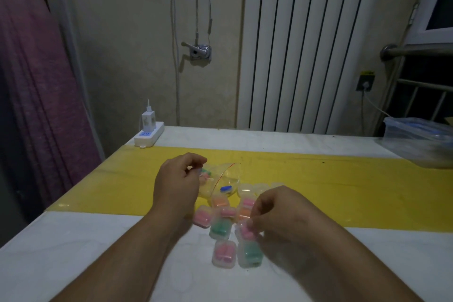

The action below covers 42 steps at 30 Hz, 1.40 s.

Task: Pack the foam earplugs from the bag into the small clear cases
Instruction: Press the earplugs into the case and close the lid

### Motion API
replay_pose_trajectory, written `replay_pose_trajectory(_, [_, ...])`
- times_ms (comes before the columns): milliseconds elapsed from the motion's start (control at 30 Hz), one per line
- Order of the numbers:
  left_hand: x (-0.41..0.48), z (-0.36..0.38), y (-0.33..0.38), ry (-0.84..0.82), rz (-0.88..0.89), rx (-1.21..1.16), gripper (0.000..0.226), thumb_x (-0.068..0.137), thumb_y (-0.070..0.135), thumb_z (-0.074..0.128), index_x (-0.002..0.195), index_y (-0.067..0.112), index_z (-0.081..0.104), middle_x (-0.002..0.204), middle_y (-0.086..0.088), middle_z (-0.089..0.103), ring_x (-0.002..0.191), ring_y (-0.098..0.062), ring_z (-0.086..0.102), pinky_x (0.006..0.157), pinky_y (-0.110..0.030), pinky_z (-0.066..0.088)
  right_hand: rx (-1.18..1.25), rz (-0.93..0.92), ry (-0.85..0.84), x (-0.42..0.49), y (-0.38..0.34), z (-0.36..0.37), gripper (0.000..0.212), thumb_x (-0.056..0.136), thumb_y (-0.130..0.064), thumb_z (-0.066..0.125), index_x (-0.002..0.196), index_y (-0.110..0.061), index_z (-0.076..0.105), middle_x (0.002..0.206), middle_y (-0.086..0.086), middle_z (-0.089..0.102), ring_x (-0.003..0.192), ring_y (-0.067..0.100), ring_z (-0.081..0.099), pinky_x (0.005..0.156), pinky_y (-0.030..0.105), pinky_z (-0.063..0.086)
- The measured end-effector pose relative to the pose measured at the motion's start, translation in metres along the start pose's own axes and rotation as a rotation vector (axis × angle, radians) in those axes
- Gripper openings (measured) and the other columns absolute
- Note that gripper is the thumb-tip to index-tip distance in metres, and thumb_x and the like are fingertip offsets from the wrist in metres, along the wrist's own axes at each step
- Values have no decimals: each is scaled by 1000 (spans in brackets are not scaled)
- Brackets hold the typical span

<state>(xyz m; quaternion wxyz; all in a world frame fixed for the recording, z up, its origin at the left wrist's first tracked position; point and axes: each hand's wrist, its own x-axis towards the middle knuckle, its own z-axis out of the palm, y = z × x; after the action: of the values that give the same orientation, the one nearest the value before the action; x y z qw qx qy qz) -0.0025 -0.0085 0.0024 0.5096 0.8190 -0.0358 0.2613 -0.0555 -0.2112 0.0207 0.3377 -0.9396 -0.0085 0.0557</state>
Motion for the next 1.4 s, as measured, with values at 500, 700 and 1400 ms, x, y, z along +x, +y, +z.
replay_pose_trajectory(500, [14,1,-22,83,-68,223,46,77,-9,53,96,27,72,92,11,57,106,-17,46,83,-29,43,-6,-137,181,34,-24,10,17,93,-21,58,101,-30,70,97,-5,69,82,13,64,72,27,55])
replay_pose_trajectory(700, [14,-2,-26,162,-264,333,23,90,19,62,104,35,71,110,0,62,110,-24,50,88,-39,50,-154,-144,140,65,-38,20,27,94,-16,50,109,-26,71,116,-3,68,103,18,61,88,27,50])
replay_pose_trajectory(1400, [22,7,-46,36,-360,530,18,94,29,49,109,32,58,103,0,66,95,-24,55,74,-34,34,-57,-174,98,112,-70,61,33,88,-13,58,57,-23,54,75,4,62,76,22,56,62,25,40])
